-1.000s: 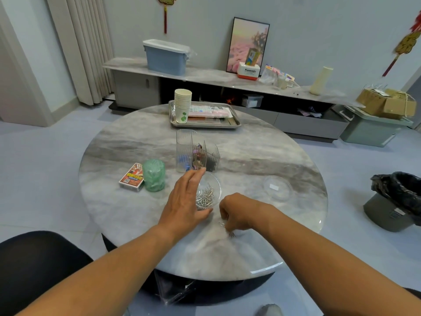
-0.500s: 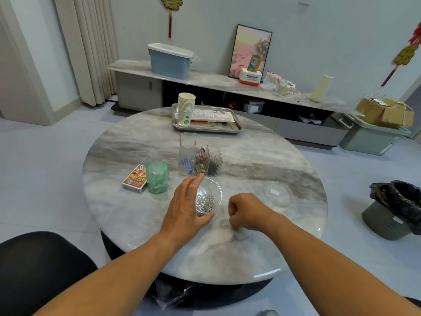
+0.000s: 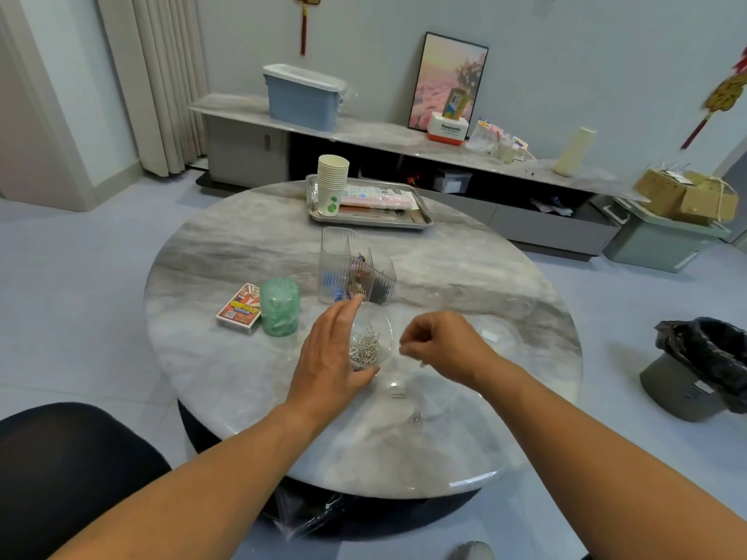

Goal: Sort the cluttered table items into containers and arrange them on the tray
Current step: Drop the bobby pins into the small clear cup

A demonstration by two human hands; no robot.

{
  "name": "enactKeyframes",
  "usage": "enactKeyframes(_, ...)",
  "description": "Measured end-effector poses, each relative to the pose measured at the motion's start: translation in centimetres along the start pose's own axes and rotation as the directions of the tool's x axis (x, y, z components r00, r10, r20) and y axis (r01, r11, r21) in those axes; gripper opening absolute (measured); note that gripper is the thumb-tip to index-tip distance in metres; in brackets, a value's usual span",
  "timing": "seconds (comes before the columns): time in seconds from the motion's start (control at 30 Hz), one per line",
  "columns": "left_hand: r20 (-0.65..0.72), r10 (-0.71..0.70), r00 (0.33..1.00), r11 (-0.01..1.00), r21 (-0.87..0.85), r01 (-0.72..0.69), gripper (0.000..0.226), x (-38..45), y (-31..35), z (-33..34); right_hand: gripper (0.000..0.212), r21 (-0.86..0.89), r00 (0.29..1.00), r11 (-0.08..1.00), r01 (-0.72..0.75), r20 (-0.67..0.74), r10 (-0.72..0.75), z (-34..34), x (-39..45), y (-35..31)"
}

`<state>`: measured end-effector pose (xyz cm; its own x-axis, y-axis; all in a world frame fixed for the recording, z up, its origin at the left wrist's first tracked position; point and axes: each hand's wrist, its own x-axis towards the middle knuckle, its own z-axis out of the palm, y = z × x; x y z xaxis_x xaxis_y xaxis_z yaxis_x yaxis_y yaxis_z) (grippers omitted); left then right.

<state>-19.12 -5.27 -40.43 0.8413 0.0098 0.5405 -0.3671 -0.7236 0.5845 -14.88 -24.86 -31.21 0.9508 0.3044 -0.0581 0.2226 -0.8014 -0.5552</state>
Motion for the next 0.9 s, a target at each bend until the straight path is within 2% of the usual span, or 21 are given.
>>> enactKeyframes(0.07, -0.007, -0.012, 1.000, 1.000, -0.009, 0.012, 0.113, -0.1, -0.3, 0.0, 0.014, -0.091, 0.985, 0.995, -0.042, 0.165, 0.057, 0.7, -0.6, 1.3)
enactKeyframes(0.13, -0.004, -0.013, 1.000, 1.000, -0.014, 0.013, 0.114, 0.0, -0.3, 0.1, 0.022, -0.188, 0.967, 0.981, -0.043, 0.241, 0.088, 1.7, -1.0, 2.3)
enactKeyframes(0.27, 0.005, -0.017, 1.000, 1.000, -0.013, 0.018, 0.116, -0.1, -0.1, 0.2, 0.010, -0.191, 0.964, 0.981, -0.022, 0.258, 0.072, 3.1, -0.9, 2.5)
enactKeyframes(0.33, 0.009, -0.018, 1.000, 1.000, -0.008, 0.018, 0.116, -0.3, -0.2, 0.1, 0.004, -0.254, 0.950, 0.967, 0.032, 0.307, 0.049, 3.4, -0.5, 2.1)
enactKeyframes(0.43, 0.019, -0.010, 1.000, 1.000, -0.012, 0.010, 0.116, -0.2, -0.2, 0.0, 0.008, -0.313, 0.937, 0.945, 0.089, 0.349, 0.027, 2.9, -0.5, 1.9)
enactKeyframes(0.57, 0.018, 0.018, 1.000, 1.000, -0.004, -0.018, 0.114, -0.1, -0.1, 0.0, 0.011, -0.200, 0.929, 0.977, 0.073, 0.369, 0.006, 1.0, -1.2, 2.4)
enactKeyframes(0.73, 0.049, 0.052, 0.997, 0.999, 0.002, -0.052, 0.113, -0.1, 0.0, 0.1, 0.030, -0.279, 0.894, 0.949, 0.144, 0.448, -0.004, 0.8, -2.4, 3.1)
enactKeyframes(0.9, 0.044, 0.065, 0.997, 0.998, -0.007, -0.065, 0.111, -0.2, 0.4, 0.2, 0.018, -0.274, 0.885, 0.950, 0.152, 0.466, -0.007, 0.8, -2.9, 3.3)
